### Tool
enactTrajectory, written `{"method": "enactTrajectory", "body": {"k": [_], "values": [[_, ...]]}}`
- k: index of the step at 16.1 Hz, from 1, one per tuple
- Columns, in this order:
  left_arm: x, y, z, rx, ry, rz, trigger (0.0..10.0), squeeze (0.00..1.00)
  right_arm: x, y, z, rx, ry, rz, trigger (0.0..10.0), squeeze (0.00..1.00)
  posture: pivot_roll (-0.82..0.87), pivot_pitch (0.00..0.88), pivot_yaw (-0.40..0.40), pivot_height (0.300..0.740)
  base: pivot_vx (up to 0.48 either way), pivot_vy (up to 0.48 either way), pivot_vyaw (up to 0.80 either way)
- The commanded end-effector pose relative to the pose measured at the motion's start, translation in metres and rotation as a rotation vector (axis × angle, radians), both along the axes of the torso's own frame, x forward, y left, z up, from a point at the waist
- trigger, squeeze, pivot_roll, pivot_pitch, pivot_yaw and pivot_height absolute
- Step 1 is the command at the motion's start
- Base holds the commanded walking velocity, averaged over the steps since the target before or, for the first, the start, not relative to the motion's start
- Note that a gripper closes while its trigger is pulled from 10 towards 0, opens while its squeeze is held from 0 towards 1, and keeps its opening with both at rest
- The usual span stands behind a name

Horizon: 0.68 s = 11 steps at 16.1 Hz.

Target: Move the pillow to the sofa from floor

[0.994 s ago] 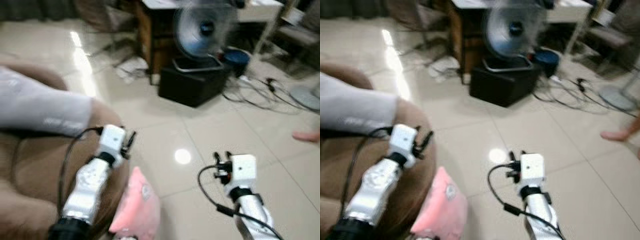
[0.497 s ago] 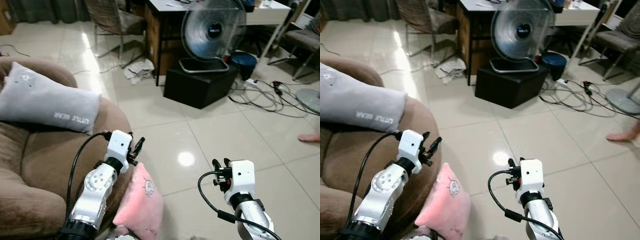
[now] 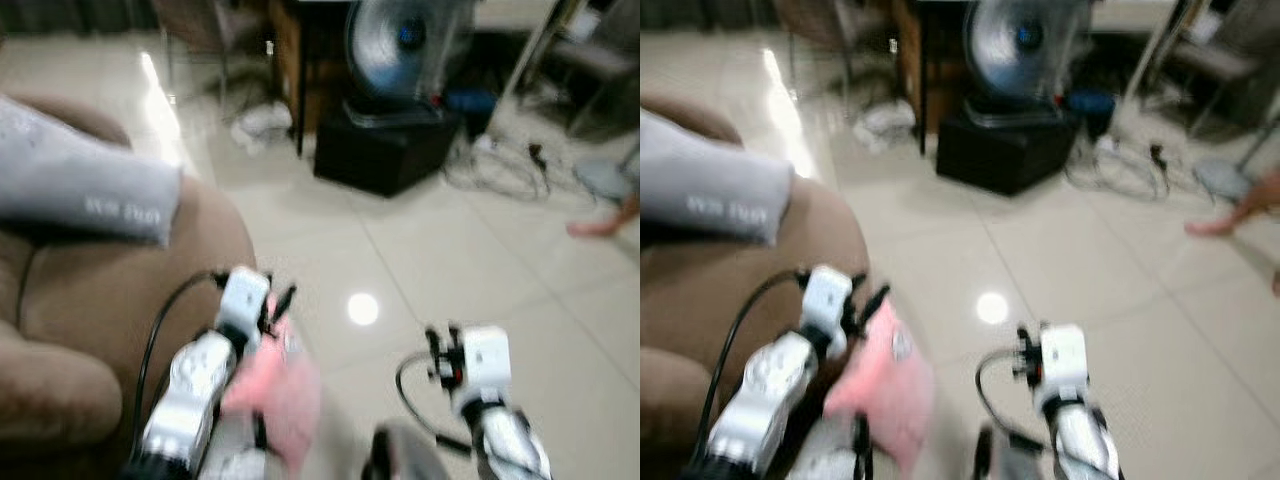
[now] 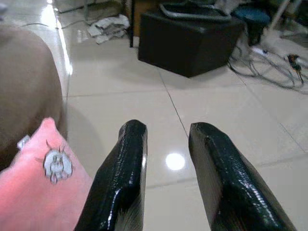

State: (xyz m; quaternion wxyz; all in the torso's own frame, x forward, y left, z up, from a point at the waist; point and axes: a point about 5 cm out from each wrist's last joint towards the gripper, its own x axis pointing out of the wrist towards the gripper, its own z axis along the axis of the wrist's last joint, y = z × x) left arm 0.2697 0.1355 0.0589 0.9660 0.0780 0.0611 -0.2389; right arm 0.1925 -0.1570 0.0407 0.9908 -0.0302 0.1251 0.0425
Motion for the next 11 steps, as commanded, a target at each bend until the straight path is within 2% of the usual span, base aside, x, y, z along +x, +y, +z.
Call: {"method": "enactTrajectory", "body": {"k": [1, 3, 5, 7, 8, 11], "values": [[-0.002, -0.005, 0.002, 0.006, -0.019, -0.038, 10.0, 0.0, 0.0, -0.003, 0.003, -0.014, -0.018, -0.014, 10.0, 0.0, 0.01, 0.087, -0.049, 0.6, 0.0, 0.0, 0.0], [-0.001, -0.007, 0.001, 0.013, -0.007, -0.044, 10.0, 0.0, -0.001, -0.004, 0.003, -0.006, -0.019, -0.025, 10.0, 0.0, 0.0, 0.092, -0.047, 0.585, 0.0, 0.0, 0.0], [-0.001, -0.012, -0.004, 0.07, 0.008, -0.066, 10.0, 0.0, -0.004, -0.005, 0.002, 0.004, -0.017, -0.04, 10.0, 0.0, 0.0, 0.096, -0.048, 0.565, 0.0, 0.0, 0.0], [0.001, -0.014, -0.004, 0.065, 0.012, -0.06, 10.0, 0.0, -0.004, -0.007, 0.003, -0.01, -0.025, -0.045, 10.0, 0.0, 0.0, 0.097, -0.049, 0.565, 0.0, 0.0, 0.0], [0.001, -0.015, -0.005, 0.051, 0.028, -0.054, 10.0, 0.0, -0.004, -0.008, 0.004, -0.003, -0.032, -0.045, 10.0, 1.0, 0.0, 0.097, -0.049, 0.565, 0.0, 0.0, 0.0], [-0.001, -0.021, -0.007, 0.032, 0.049, -0.09, 10.0, 0.0, -0.005, -0.008, 0.005, 0.028, -0.044, -0.031, 10.0, 1.0, 0.0, 0.101, -0.054, 0.565, 0.0, 0.0, 0.0]]}}
